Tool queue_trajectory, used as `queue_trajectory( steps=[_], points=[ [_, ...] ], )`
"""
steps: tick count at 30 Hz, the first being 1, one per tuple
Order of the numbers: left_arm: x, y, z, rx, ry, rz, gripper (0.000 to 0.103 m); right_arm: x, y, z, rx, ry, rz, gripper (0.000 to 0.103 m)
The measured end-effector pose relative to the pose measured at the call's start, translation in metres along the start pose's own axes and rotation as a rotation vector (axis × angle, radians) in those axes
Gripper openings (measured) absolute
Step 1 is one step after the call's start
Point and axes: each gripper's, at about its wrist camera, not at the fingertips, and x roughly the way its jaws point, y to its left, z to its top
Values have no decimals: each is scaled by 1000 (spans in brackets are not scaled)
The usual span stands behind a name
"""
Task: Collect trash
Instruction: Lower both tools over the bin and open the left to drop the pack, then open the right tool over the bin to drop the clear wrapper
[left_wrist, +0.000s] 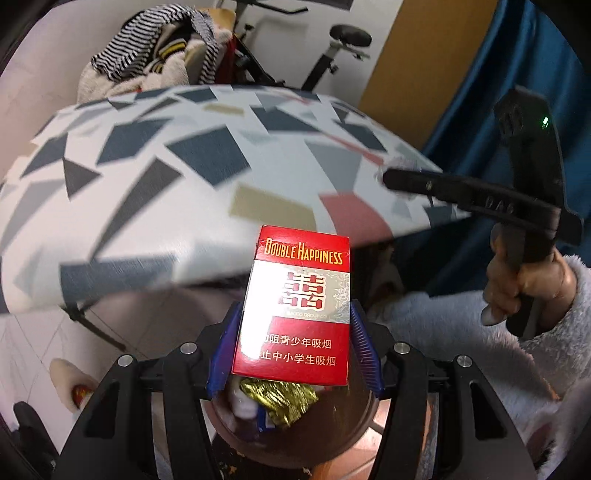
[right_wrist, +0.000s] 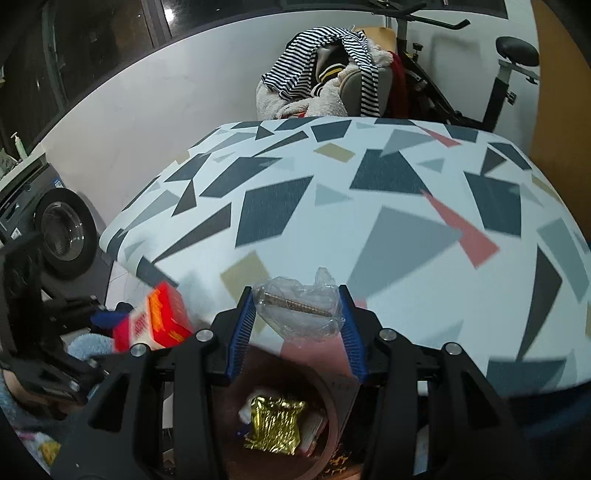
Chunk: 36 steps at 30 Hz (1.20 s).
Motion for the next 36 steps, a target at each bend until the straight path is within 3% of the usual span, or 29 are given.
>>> queue_trajectory(
  steps=[8,10,11,12,15,28,36],
  points=[
    [10,-7,-21,-6,51,-17,56,-12,0,-37,43,24,-7,46],
    [11,-10,-19,6,63,-8,67,-12,0,-42,47,30,-8,46],
    [9,-11,-19,7,50,-2,79,-11,1,-45,49,35,-8,46],
    [5,-12,-17,8,31,6,84,-11,1,-49,52,40,-6,46],
    [-6,-11,-12,5,-10,47,90,-9,2,-53,54,54,-3,46],
    [-53,18,10,-66,-146,221,97,31,26,-86,23,231,29,46],
    [-61,26,12,-81,-164,260,97,47,35,-103,0,318,13,49]
  ],
)
